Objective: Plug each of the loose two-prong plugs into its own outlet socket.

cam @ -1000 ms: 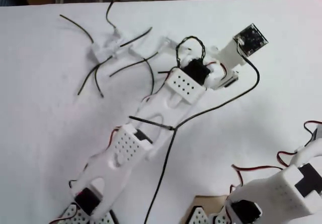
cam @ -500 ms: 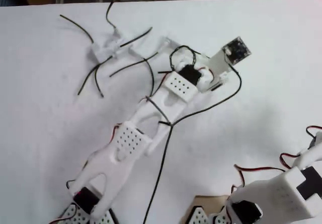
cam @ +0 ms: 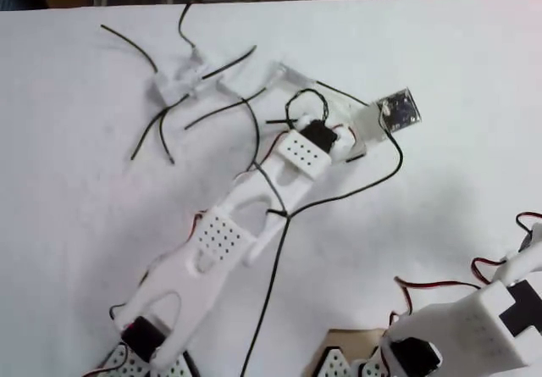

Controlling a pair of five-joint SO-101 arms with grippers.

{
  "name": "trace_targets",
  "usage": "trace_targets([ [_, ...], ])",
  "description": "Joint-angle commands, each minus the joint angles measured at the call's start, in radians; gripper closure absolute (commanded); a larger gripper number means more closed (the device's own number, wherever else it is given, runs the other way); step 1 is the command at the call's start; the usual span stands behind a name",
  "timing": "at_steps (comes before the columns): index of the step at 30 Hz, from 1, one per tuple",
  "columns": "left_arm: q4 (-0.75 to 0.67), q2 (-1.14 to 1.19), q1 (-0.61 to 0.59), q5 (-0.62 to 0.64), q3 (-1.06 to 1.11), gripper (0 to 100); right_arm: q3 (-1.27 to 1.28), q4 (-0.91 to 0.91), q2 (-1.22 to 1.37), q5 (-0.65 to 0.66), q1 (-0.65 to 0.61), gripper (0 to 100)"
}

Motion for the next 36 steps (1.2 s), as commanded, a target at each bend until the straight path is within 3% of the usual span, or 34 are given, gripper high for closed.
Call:
trace_targets([
  [1,0.003,0.004,0.050,-0.094,-0.011,97,-0.006,0.010,-0.035,0.060,0.008,70.4],
  [6,0.087,0.004,0.061,-0.103,-0.064,98,-0.009,0.010,-0.036,0.089,0.008,70.4],
  [17,0.600,0.005,0.162,-0.104,-0.508,98,-0.011,0.010,-0.036,0.089,0.008,70.4],
  [21,0.554,-0.042,0.127,-0.095,-0.500,98,-0.012,0.010,-0.036,0.083,-0.001,70.4],
  [24,0.519,-0.101,0.036,0.002,-0.502,98,-0.020,0.005,-0.038,0.072,-0.038,70.3],
  [29,0.592,-0.165,-0.145,0.181,-0.493,91,-0.118,0.008,-0.036,-0.175,-0.180,70.4],
  [36,0.818,-0.071,-0.252,0.204,-0.496,83,-0.247,-0.036,-0.025,-0.562,-0.545,70.4],
])
